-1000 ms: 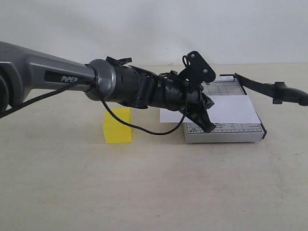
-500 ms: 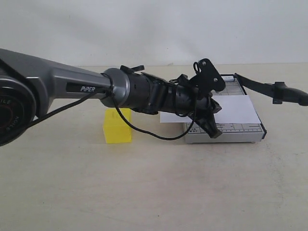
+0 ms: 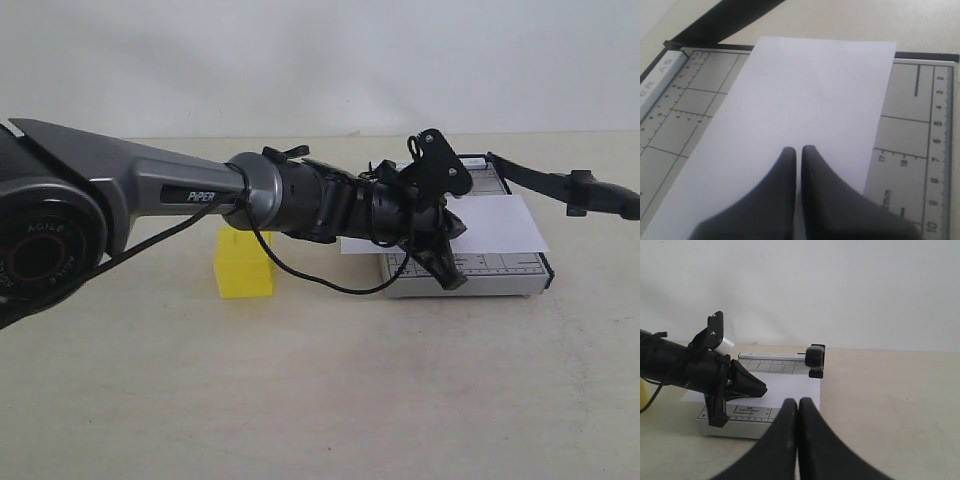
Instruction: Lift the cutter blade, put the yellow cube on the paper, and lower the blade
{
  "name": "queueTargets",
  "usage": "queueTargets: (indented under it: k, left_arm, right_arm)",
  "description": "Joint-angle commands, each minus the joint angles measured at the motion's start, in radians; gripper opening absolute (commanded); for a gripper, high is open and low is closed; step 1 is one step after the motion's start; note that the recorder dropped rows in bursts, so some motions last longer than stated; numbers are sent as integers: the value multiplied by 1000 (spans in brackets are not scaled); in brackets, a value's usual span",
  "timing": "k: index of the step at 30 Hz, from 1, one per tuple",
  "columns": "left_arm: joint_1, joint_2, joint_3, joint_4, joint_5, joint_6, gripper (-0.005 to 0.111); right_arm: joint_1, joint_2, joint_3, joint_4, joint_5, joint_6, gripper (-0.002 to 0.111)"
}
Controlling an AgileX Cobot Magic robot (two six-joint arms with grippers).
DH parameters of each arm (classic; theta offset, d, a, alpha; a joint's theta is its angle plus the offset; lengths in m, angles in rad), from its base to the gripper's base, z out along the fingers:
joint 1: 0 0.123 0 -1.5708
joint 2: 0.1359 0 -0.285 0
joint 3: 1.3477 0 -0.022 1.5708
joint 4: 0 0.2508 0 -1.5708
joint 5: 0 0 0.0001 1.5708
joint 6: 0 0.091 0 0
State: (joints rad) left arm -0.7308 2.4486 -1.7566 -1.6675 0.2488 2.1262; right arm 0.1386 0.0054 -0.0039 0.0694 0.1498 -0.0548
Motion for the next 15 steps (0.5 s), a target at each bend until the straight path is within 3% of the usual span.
queueTargets:
  k: [1,15]
  left_arm:
    - [-16,35,-12,1,17,-17,4]
    - [-37,78,-83,1,-43,-17,4]
  right_arm:
    - [0,-5,4,3,-4,-3,0]
    - [0,-5,4,3,-4,-3,0]
